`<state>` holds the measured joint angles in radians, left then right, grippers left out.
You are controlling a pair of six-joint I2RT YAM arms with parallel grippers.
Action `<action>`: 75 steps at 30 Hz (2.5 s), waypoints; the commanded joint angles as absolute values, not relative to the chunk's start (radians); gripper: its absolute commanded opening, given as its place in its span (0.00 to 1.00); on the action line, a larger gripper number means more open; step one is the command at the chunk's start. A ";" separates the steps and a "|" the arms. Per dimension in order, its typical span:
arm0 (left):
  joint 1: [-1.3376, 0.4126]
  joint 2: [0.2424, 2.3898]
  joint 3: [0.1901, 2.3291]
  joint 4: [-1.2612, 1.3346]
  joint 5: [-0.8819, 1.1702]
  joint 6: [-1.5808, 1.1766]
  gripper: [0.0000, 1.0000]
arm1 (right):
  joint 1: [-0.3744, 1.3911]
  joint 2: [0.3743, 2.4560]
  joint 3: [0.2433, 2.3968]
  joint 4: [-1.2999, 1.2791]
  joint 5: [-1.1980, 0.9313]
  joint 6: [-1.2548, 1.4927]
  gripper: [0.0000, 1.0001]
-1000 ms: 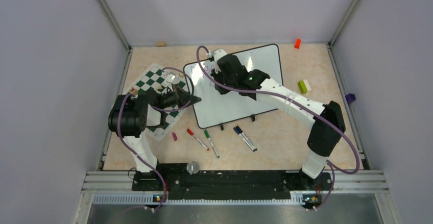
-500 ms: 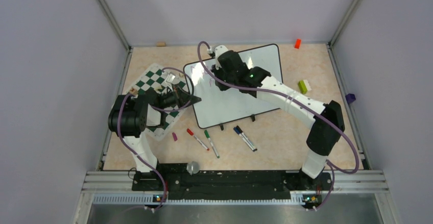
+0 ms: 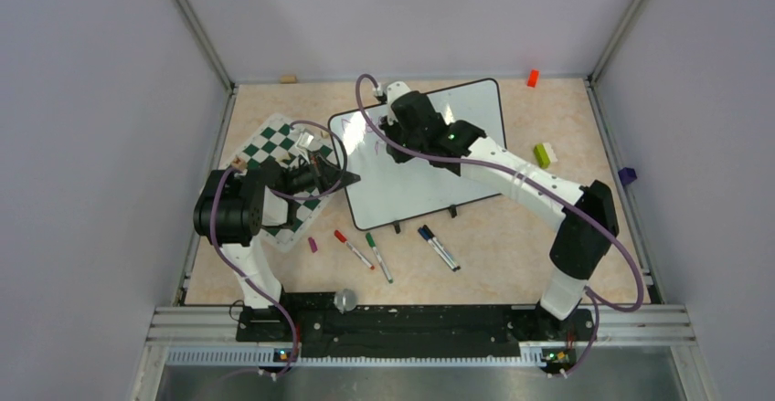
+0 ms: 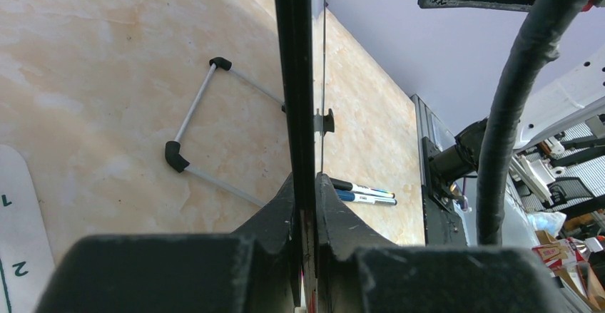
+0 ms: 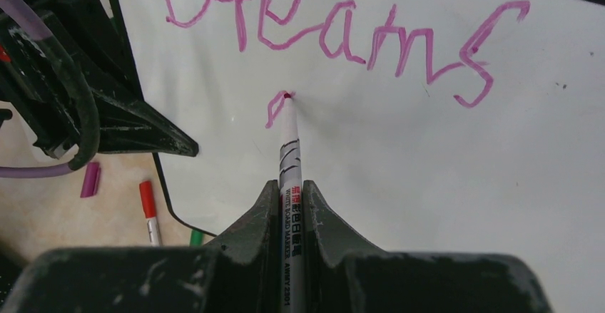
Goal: Write a sentence on the whiteboard
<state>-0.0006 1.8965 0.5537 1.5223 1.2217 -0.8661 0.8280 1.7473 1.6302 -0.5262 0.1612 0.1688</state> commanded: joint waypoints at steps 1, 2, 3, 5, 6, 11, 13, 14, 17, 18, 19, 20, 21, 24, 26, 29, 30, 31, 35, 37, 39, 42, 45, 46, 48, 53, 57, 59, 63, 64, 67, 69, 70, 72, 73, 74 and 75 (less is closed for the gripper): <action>-0.007 1.897 0.540 1.620 1.315 -0.790 0.00 | 0.793 1.714 1.586 -0.535 0.244 0.178 0.00; -0.007 1.898 0.539 1.620 1.314 -0.791 0.00 | 0.793 1.711 1.581 -0.535 0.245 0.179 0.00; -0.007 1.897 0.539 1.620 1.314 -0.790 0.00 | 0.793 1.707 1.575 -0.536 0.247 0.179 0.00; -0.006 1.898 0.540 1.620 1.314 -0.793 0.00 | 0.794 1.703 1.568 -0.539 0.249 0.181 0.00; -0.007 1.898 0.539 1.620 1.314 -0.792 0.00 | 0.794 1.702 1.566 -0.539 0.246 0.181 0.00; -0.007 1.897 0.537 1.620 1.315 -0.792 0.00 | 0.793 1.695 1.548 -0.540 0.222 0.190 0.00; -0.006 1.896 0.540 1.620 1.314 -0.792 0.00 | 0.794 1.692 1.539 -0.541 0.213 0.194 0.00; -0.006 1.897 0.540 1.620 1.314 -0.793 0.00 | 0.794 1.689 1.535 -0.540 0.208 0.193 0.00; -0.007 1.899 0.539 1.620 1.314 -0.791 0.00 | 0.794 1.683 1.520 -0.541 0.200 0.198 0.00; -0.007 1.899 0.538 1.620 1.314 -0.791 0.00 | 0.794 1.682 1.518 -0.541 0.200 0.197 0.00; -0.007 1.899 0.539 1.619 1.315 -0.791 0.00 | 0.794 1.681 1.517 -0.541 0.204 0.198 0.00; -0.007 1.899 0.541 1.620 1.315 -0.791 0.00 | 0.793 1.680 1.521 -0.541 0.206 0.196 0.00; -0.006 1.899 0.541 1.619 1.315 -0.792 0.00 | 0.793 1.681 1.525 -0.541 0.209 0.195 0.00; -0.006 1.898 0.540 1.620 1.315 -0.791 0.00 | 0.794 1.679 1.553 -0.544 0.203 0.195 0.00; -0.006 1.897 0.539 1.620 1.313 -0.790 0.00 | 0.791 1.673 1.575 -0.545 0.183 0.200 0.00; -0.006 1.897 0.540 1.620 1.314 -0.790 0.00 | 0.787 1.656 1.595 -0.532 0.161 0.204 0.00; -0.007 1.897 0.540 1.620 1.314 -0.790 0.00 | 0.785 1.647 1.601 -0.530 0.160 0.205 0.00; -0.006 1.895 0.540 1.620 1.315 -0.789 0.00 | 0.784 1.644 1.608 -0.529 0.162 0.203 0.00; -0.006 1.895 0.539 1.620 1.315 -0.788 0.00 | 0.783 1.630 1.618 -0.527 0.154 0.195 0.00; -0.006 1.896 0.539 1.620 1.315 -0.788 0.00 | 0.782 1.624 1.616 -0.526 0.151 0.194 0.00; -0.007 1.895 0.539 1.620 1.315 -0.787 0.00 | 0.782 1.616 1.610 -0.526 0.156 0.193 0.00; -0.007 1.895 0.539 1.620 1.314 -0.788 0.00 | 0.777 1.613 1.607 -0.526 0.170 0.191 0.00; -0.006 1.894 0.540 1.620 1.315 -0.788 0.00 | 0.775 1.619 1.610 -0.525 0.167 0.191 0.00; -0.006 1.893 0.540 1.620 1.315 -0.788 0.00 | 0.775 1.620 1.611 -0.524 0.164 0.192 0.00; -0.006 1.894 0.539 1.620 1.316 -0.788 0.00 | 0.776 1.624 1.617 -0.520 0.158 0.190 0.00; -0.007 1.893 0.538 1.620 1.318 -0.788 0.00 | 0.775 1.638 1.624 -0.519 0.146 0.198 0.00; -0.007 1.894 0.537 1.620 1.316 -0.787 0.00 | 0.775 1.652 1.633 -0.518 0.147 0.199 0.00; -0.006 1.893 0.533 1.620 1.315 -0.787 0.00 | 0.775 1.659 1.639 -0.515 0.147 0.199 0.00; -0.007 1.889 0.532 1.620 1.317 -0.786 0.00 | 0.775 1.676 1.650 -0.515 0.146 0.199 0.00; -0.006 1.889 0.531 1.620 1.318 -0.787 0.00 | 0.775 1.680 1.651 -0.515 0.145 0.199 0.00; -0.006 1.890 0.533 1.620 1.317 -0.786 0.00 | 0.775 1.680 1.644 -0.515 0.139 0.202 0.00; -0.007 1.891 0.535 1.620 1.317 -0.787 0.00 | 0.776 1.678 1.637 -0.516 0.138 0.201 0.00; -0.006 1.893 0.536 1.620 1.318 -0.788 0.00 | 0.776 1.676 1.633 -0.519 0.137 0.200 0.00; -0.006 1.894 0.538 1.620 1.318 -0.790 0.00 | 0.776 1.674 1.627 -0.525 0.137 0.199 0.00; -0.006 1.895 0.538 1.620 1.318 -0.791 0.00 | 0.776 1.672 1.620 -0.529 0.137 0.199 0.00; -0.006 1.896 0.538 1.620 1.318 -0.791 0.00 | 0.776 1.669 1.617 -0.530 0.137 0.199 0.00; -0.006 1.895 0.536 1.620 1.318 -0.791 0.00 | 0.776 1.667 1.611 -0.530 0.136 0.199 0.00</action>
<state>-0.0010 1.8961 0.5529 1.5337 1.2297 -0.8646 0.7822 1.6787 1.6043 -0.5404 0.1448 0.1944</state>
